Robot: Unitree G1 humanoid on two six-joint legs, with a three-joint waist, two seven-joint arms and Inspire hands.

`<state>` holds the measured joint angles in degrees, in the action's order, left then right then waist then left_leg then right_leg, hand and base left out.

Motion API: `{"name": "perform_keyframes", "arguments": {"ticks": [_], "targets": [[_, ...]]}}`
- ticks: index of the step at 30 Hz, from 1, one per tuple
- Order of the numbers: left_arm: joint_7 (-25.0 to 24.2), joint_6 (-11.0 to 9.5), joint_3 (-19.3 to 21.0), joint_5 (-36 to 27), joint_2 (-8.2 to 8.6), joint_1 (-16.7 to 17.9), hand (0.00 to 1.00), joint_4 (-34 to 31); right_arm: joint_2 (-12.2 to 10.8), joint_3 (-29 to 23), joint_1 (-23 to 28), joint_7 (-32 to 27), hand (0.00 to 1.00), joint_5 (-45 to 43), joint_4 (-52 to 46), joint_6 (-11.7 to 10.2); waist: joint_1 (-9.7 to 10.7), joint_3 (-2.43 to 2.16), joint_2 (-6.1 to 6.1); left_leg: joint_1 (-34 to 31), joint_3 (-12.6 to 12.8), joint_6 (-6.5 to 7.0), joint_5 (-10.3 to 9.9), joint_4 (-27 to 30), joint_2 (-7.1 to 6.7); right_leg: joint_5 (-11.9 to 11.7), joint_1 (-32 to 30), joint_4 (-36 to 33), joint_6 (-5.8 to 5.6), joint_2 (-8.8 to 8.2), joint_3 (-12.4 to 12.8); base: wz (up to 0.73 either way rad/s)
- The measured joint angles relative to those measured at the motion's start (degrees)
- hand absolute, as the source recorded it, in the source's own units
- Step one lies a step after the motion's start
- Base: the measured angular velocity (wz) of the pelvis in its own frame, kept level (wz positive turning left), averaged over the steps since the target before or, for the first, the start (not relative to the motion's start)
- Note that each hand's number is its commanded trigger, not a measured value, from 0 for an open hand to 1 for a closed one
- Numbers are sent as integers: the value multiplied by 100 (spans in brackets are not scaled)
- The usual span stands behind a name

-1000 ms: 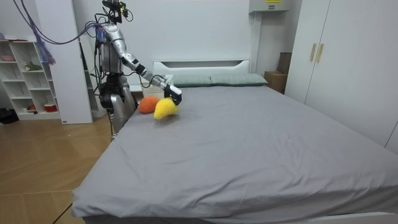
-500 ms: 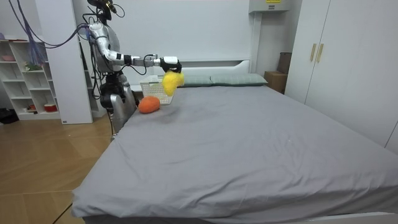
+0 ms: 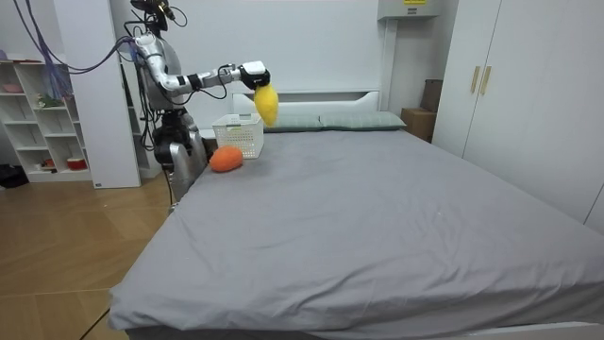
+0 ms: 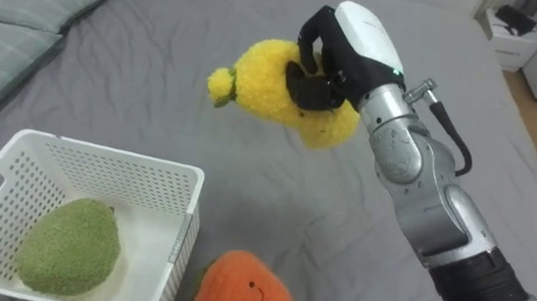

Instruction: Collect toys from the bed

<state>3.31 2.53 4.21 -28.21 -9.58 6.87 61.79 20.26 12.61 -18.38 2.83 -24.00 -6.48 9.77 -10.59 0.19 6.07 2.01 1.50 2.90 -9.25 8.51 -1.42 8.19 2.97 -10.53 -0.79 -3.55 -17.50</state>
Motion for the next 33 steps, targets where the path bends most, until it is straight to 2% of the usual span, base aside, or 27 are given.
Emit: {"name": "perform_keyframes", "arguments": {"ticks": [3,5,8,10,13,15,19,20,26,31,32,33], "targets": [[-4,11,-16,111,21,13,0,-112,-121,111,-62,244,100,70,-257,161,-101,7,-10,-34,-15,1,-3,9,-4,1,-13,2,-1,-3,3,2],[-7,9,-20,149,28,29,0,-177,-248,239,-116,388,100,123,-393,171,-149,14,-20,-35,-19,1,-3,10,-4,2,-13,2,-1,-4,-5,0],[0,1,-118,145,37,24,0,-258,-329,589,-258,621,100,107,-417,247,-321,17,-11,-33,-29,3,-2,16,-10,2,-11,1,-2,-9,-18,0],[1,2,-208,155,46,30,0,-279,-473,769,-289,762,100,41,-417,302,-452,22,1,-30,-31,3,-2,8,-12,2,-11,2,-2,-8,-9,0],[-3,2,-254,218,65,25,0,-261,-689,1036,-291,917,100,81,-362,350,-694,58,44,-18,-35,3,-2,13,-11,4,-10,8,-5,-5,-1,2],[-12,-1,-281,223,72,-1,0,-169,-799,1204,-306,1033,100,116,-337,353,-840,122,94,-53,-120,5,0,9,-24,5,-2,12,-7,-19,-90,13],[-4,7,-333,241,115,-8,0,-56,-1015,1338,-326,1116,100,196,-206,358,-993,143,154,-96,-204,6,-1,23,-38,5,2,31,-7,-26,-195,14],[-3,5,-338,264,124,-19,0,-57,-1107,1342,-352,1115,100,203,-119,360,-1030,129,175,-140,-244,6,-1,33,-50,5,7,66,-8,-29,-261,15],[14,8,-336,311,143,-58,0,-85,-1425,1545,-411,1116,100,556,-80,403,-1048,134,170,-206,-338,2,3,98,-57,9,10,97,-15,-24,-312,9],[5,41,-319,427,193,-100,0,-151,-1456,1555,-411,1121,100,325,-70,410,-1126,130,178,-253,-387,1,1,99,-67,12,-6,95,-18,-30,-329,3],[2,88,-319,428,194,-114,0,-152,-1456,1555,-411,1121,84,238,-59,413,-1156,125,185,-254,-392,1,1,99,-67,12,-6,96,-18,-29,-328,0],[2,120,-320,427,194,-118,0,-153,-1462,1555,-411,1122,59,166,-39,415,-1178,122,189,-254,-396,1,2,100,-68,12,-6,95,-19,-29,-328,0]]}}
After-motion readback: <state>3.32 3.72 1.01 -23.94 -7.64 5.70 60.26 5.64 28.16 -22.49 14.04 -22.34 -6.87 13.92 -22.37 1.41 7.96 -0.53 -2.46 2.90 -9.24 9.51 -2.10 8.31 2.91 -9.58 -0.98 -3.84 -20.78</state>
